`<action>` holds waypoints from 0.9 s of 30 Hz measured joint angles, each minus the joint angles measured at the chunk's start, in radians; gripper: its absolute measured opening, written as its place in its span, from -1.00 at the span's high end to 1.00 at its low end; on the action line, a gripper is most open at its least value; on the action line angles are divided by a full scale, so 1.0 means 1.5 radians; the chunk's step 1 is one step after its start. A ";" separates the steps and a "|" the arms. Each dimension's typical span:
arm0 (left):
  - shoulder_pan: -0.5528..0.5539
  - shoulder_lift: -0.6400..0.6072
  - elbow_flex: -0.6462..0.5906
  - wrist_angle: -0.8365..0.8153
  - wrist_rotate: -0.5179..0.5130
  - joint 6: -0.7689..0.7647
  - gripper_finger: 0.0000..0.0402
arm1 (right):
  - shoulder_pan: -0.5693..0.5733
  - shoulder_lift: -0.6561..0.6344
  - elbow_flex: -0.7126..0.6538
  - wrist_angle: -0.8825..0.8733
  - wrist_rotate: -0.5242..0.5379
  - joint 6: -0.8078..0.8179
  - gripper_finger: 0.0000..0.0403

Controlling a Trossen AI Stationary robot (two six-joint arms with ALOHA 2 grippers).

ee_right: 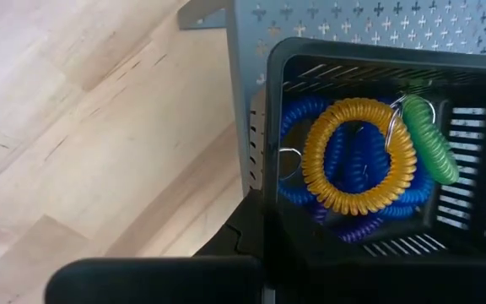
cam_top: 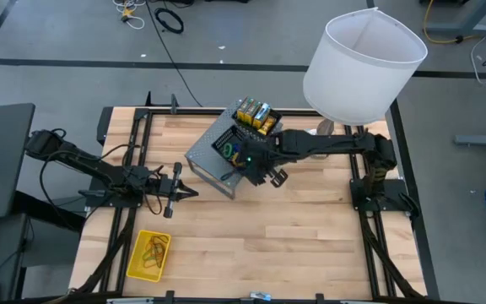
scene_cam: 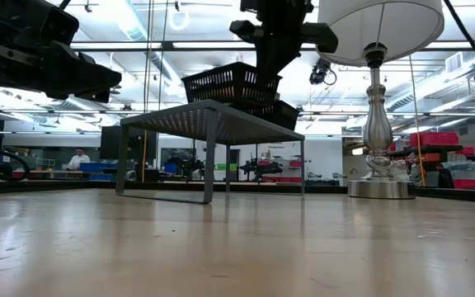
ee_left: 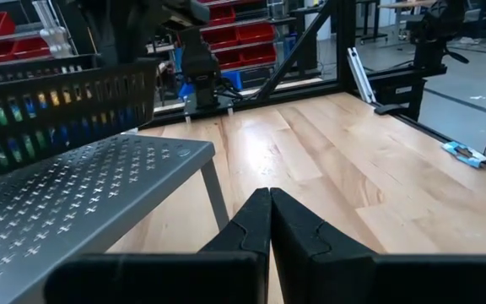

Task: Pick & Place Office Desk Supplies
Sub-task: Put the black bin on the shelf

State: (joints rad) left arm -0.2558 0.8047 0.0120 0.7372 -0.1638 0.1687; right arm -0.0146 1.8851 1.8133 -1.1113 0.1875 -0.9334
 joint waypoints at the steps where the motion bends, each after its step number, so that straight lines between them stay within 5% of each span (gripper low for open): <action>1: 0.000 0.000 0.000 0.000 0.000 0.001 0.96 | -0.004 0.002 0.000 0.001 -0.004 -0.003 0.97; 8: 0.000 0.000 0.000 0.000 0.000 0.003 0.96 | -0.026 0.005 -0.001 0.011 -0.008 -0.029 0.96; 27: 0.000 0.000 0.000 -0.001 0.006 0.003 0.96 | -0.038 0.005 -0.001 0.045 0.028 -0.011 0.41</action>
State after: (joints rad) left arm -0.2558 0.8047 0.0120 0.7364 -0.1541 0.1738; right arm -0.0719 1.8927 1.8126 -1.0431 0.2297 -0.9494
